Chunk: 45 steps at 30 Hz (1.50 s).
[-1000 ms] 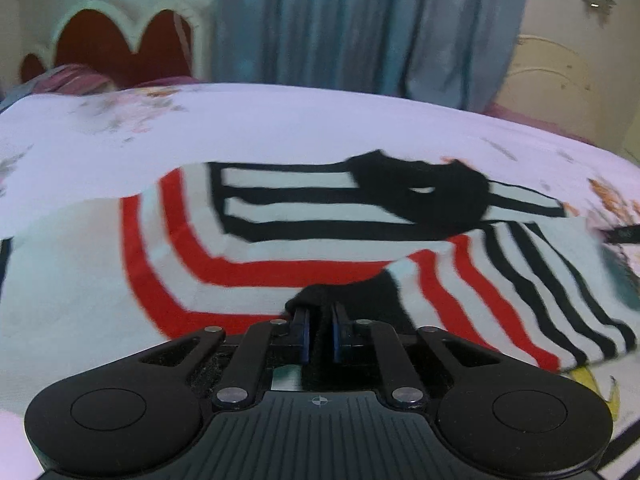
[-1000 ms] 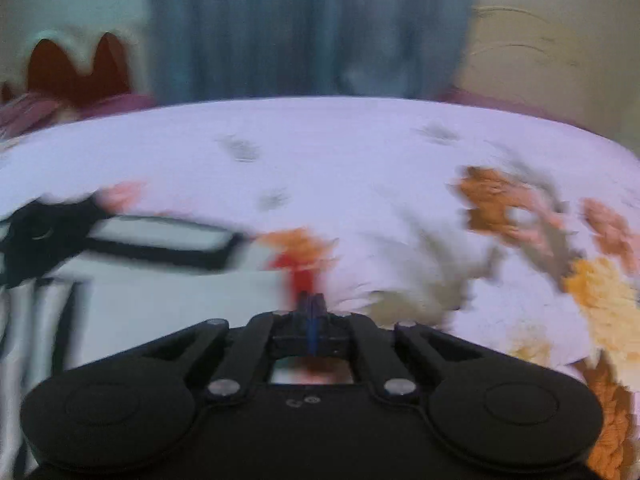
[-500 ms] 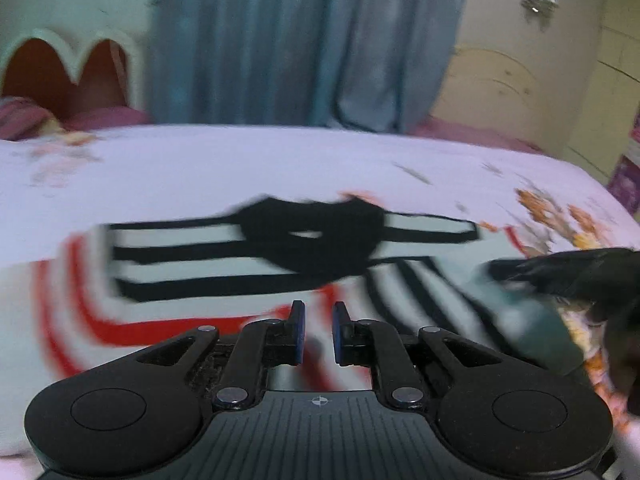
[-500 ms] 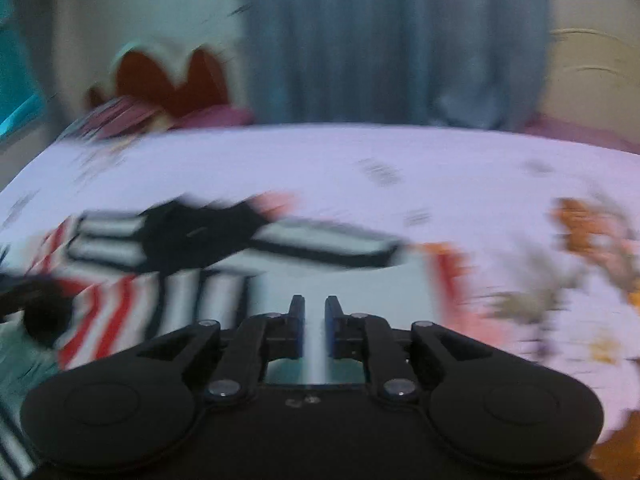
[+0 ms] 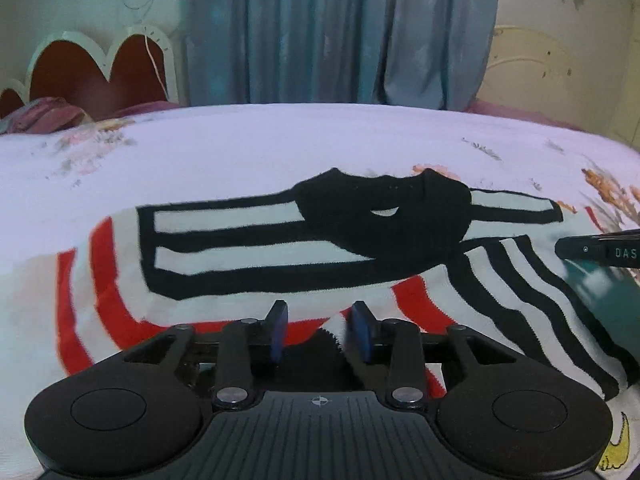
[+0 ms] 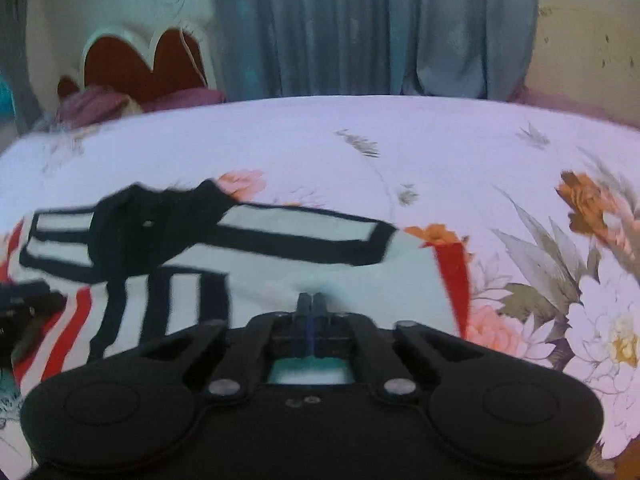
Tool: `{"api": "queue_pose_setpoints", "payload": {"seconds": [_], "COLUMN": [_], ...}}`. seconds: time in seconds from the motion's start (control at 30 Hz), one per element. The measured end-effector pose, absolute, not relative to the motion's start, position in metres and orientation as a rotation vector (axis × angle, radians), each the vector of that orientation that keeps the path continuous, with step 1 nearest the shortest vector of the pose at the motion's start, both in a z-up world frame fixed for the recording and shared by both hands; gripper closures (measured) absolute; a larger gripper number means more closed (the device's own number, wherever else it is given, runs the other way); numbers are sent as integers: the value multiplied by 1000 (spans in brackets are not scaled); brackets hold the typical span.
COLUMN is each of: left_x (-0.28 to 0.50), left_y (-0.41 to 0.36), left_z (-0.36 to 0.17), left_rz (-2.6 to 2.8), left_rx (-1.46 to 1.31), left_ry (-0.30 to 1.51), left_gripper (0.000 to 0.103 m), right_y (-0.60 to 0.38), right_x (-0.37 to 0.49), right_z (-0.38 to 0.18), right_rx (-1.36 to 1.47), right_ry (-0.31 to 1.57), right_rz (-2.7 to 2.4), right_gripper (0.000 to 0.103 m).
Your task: Fold small clothes
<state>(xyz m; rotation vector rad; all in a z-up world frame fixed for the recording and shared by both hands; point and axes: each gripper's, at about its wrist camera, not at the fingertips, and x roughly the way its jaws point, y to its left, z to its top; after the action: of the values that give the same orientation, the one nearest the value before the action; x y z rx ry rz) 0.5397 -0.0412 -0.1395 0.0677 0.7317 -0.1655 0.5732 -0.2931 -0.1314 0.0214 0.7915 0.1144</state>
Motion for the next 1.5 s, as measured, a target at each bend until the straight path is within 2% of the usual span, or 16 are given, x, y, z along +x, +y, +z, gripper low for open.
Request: {"api": "queue_pose_setpoints", "payload": {"seconds": [0.03,0.07,0.2,0.33,0.5,0.63,0.67,0.7,0.73,0.9,0.93,1.17,1.23,1.3,1.4,1.5], "left_x": [534,526,497,484,474,479,481,486,488,486,490,503,510,515,519,517], "left_y": [-46,-49,-72,-79,-63,-69,-70,-69,-66,-67,-68,-69,-70,-71,-72,-73], "left_z": [-133,-126,-120,-142,-141,-130,-132,-137,-140,-132,-138,-138,-137,-140,-144,-138], "left_rz": [-173,-191,-316,-338,-319,-286,-274,-264,-268,-253,-245,-211,-198,-184,-173,-149], "left_rx": [80,79,78,98,126,130,138,138,119,130,138,119,108,109,111,104], "left_ry": [706,681,677,745,755,750,761,786,796,766,797,788,782,783,783,781], "left_gripper": [68,68,68,67,66,66,66,65,65,64,63,59,57,54,48,48], "right_y": [-289,-287,-273,-261,-292,-296,-298,-299,-299,-311,-314,-329,-331,-339,-356,-372], "right_x": [569,561,520,482,445,457,456,460,468,465,470,510,534,565,606,615], "right_z": [-128,-123,-117,-131,-131,-120,-116,-119,-131,-117,-123,-125,-122,-118,-134,-131], "right_rx": [21,27,25,-33,-47,-33,-29,-36,-56,-27,-22,-47,-60,-54,-49,27], "right_ry": [789,777,781,804,797,803,777,795,859,789,813,820,791,760,828,851], "right_rz": [119,133,196,187,144,135,126,106,82,92,77,116,111,86,37,46], "right_gripper": [80,76,82,77,80,79,81,90,92,97,101,102,92,90,98,98]}}
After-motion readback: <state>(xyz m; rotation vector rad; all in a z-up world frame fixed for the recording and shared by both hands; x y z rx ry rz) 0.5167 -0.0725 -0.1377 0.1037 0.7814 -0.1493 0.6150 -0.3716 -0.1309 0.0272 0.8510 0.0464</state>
